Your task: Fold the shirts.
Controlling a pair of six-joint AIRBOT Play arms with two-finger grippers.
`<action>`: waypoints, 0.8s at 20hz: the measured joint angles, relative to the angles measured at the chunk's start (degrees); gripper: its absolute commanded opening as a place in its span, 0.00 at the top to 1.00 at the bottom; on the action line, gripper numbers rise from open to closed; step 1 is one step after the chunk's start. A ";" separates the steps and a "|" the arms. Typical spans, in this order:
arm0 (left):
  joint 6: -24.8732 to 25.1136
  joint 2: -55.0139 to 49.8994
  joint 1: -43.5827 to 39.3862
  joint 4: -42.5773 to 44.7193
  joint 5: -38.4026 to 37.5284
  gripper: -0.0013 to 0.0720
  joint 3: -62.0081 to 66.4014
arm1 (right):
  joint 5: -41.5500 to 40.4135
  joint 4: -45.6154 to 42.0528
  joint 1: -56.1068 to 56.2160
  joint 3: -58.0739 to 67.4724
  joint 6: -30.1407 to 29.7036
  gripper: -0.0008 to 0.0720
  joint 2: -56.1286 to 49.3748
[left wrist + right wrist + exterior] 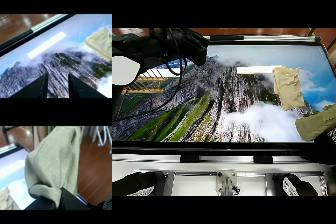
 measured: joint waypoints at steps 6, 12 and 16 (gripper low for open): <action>0.00 -0.35 0.04 0.00 -0.13 0.53 0.00 | -2.97 11.06 -0.66 0.00 -5.51 0.90 3.74; 0.00 -0.44 0.04 -0.02 -0.17 0.53 0.00 | -8.96 15.96 -0.70 0.02 -9.86 0.90 9.99; 0.00 -0.44 0.04 -0.02 -0.20 0.53 0.00 | -12.17 11.47 -0.70 0.02 -10.62 0.90 12.90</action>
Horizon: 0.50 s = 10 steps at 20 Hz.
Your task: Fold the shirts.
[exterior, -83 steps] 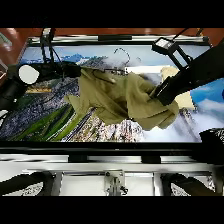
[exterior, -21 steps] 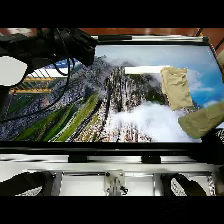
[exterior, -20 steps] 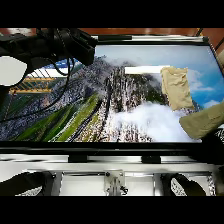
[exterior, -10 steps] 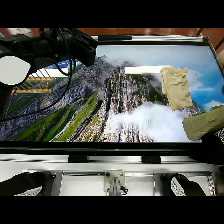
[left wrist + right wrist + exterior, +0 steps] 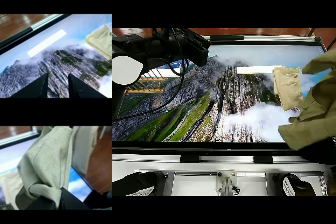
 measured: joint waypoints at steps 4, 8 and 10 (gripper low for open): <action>0.00 0.00 0.00 0.00 -0.02 0.53 0.00 | -1.18 -6.38 0.00 0.00 -0.76 0.90 0.81; 0.00 0.00 0.00 -0.02 -0.02 0.53 0.00 | -1.77 -11.67 -0.04 -0.02 -0.22 0.90 0.98; 0.00 0.00 0.00 -0.02 -0.02 0.53 0.00 | -1.57 -15.10 -0.04 -0.04 0.33 0.90 0.57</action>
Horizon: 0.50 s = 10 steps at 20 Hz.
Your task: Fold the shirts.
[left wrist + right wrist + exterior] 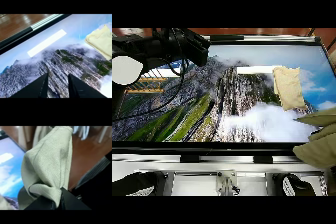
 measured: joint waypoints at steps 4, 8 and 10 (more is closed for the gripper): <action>0.00 0.00 0.00 0.00 0.00 0.53 0.00 | 3.26 -3.45 -0.02 -0.04 2.99 0.90 -3.72; 0.00 0.00 0.00 -0.02 -0.11 0.53 0.00 | 11.47 -6.05 -0.02 -0.04 10.69 0.90 -9.31; 0.00 0.00 0.00 -0.02 -0.44 0.53 0.00 | 15.28 -9.44 0.00 -0.04 15.54 0.90 -12.02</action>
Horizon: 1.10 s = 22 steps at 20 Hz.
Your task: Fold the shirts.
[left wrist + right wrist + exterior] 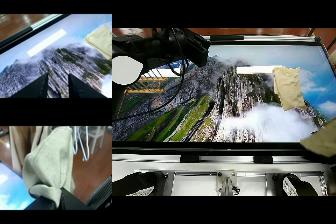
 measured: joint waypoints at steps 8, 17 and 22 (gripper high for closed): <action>0.00 0.00 0.00 0.00 -0.74 0.53 0.00 | 5.33 -15.43 -1.84 -0.02 13.14 0.90 -5.86; 0.00 -0.83 0.00 0.00 -0.81 0.53 0.00 | 9.44 -18.43 -11.32 0.02 16.61 0.90 -7.08; 0.00 -1.68 0.00 0.00 -0.94 0.53 -0.13 | 10.84 -18.80 -15.52 0.02 16.92 0.90 -7.17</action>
